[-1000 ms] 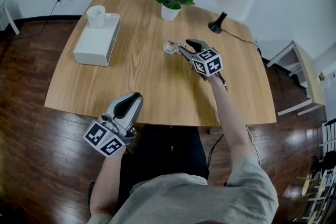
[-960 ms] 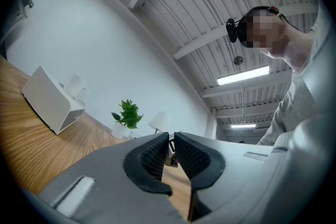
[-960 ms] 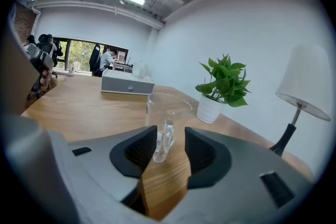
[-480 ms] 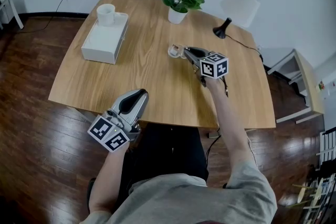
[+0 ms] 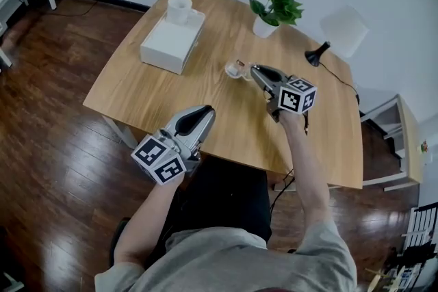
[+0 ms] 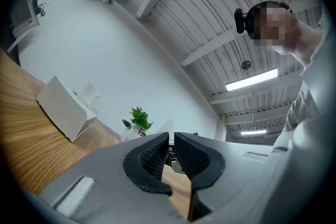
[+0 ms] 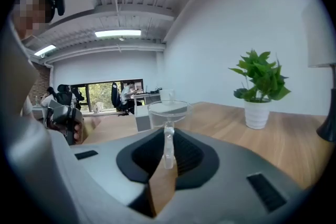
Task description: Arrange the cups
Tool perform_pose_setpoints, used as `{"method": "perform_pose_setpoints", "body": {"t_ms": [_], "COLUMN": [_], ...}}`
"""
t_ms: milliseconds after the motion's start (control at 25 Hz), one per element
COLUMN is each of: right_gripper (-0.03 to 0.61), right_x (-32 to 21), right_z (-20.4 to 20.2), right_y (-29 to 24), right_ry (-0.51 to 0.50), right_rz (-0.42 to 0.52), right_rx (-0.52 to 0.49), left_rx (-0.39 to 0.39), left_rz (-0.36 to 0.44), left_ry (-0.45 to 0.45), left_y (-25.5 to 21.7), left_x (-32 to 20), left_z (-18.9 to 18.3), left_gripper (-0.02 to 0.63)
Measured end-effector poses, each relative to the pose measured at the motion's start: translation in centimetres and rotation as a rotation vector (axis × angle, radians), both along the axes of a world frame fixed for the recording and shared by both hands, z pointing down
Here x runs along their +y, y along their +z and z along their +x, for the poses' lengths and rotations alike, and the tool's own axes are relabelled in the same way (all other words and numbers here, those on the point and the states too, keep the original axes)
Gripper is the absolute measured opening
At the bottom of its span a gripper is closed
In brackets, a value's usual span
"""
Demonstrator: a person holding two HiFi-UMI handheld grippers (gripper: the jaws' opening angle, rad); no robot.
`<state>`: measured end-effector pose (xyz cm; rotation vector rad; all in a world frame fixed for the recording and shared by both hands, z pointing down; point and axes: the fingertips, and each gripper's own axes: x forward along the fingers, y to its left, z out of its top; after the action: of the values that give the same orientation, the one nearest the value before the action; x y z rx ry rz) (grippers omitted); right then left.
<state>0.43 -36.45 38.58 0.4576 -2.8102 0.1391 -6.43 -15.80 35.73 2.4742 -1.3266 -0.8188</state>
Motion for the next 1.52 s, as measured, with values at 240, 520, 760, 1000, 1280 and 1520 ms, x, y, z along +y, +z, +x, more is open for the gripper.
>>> {"method": "perform_pose_setpoints", "body": {"t_ms": [240,520,760,1000,1280,1520], "right_gripper": [0.064,0.064,0.064,0.064,0.087,0.037], "right_x": [2.0,2.3,1.4,0.7,0.0,3.0], "right_z": [-8.1,-19.0,-24.5,-25.6,-22.5,-12.0], "right_y": [-4.0,-5.5,-3.5,-3.0,-2.7,-5.4], "right_ry": [-0.187,-0.333,-0.388,-0.374,-0.250,-0.207], "right_rz": [0.095,0.142,0.152,0.080,0.120,0.175], "right_rx": [0.004,0.047,0.123,0.077,0.103,-0.025], "left_rx": [0.021,0.043,0.047,0.050,0.034,0.003], "left_rz": [0.006,0.014,0.021,0.014,0.007,-0.001], "left_ry": [0.006,0.003,0.006,0.003,0.001,0.020], "left_y": [-0.3,-0.4,-0.6,-0.4,-0.3,0.0], "left_x": [0.1,0.3,0.4,0.6,0.8,0.8], "left_z": [0.0,-0.5,-0.7,-1.3,-1.5,-0.7], "left_gripper": [0.021,0.021,0.021,0.021,0.021,0.021]}}
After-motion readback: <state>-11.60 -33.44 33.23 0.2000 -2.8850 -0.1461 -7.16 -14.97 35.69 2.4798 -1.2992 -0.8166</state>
